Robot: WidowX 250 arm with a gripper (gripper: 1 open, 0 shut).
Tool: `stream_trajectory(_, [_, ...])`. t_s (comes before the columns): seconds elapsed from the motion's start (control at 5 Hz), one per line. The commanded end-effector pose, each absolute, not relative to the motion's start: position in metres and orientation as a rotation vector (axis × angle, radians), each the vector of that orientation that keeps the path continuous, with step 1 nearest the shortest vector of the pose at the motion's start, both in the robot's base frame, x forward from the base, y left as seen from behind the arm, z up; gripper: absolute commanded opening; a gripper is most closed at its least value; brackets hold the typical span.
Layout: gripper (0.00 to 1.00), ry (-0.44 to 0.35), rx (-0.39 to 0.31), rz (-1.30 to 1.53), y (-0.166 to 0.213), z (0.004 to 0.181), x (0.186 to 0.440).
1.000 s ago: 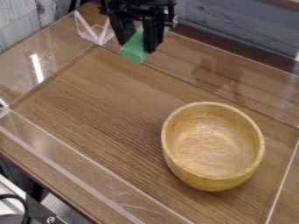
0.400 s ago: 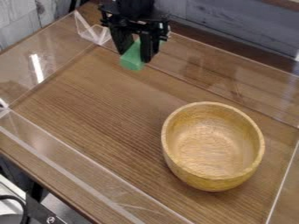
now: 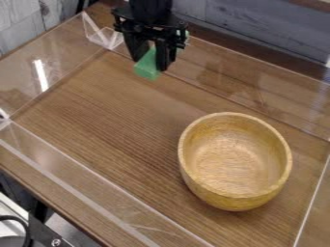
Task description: Remove the green block from inside the brown bowl and put it on the table
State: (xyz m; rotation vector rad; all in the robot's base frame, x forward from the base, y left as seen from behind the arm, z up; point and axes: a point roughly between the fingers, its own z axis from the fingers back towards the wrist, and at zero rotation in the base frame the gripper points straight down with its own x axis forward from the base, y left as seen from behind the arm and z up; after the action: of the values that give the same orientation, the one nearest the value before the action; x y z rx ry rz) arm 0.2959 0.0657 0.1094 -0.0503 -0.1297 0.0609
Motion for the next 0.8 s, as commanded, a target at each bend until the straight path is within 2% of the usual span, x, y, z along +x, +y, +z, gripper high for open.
stream_trajectory(0.0, [0.0, -0.162, -0.04, 0.049, 0.068, 0.114, 0.3])
stream_trajectory(0.6, [0.0, -0.155, -0.05, 0.055, 0.064, 0.104, 0.299])
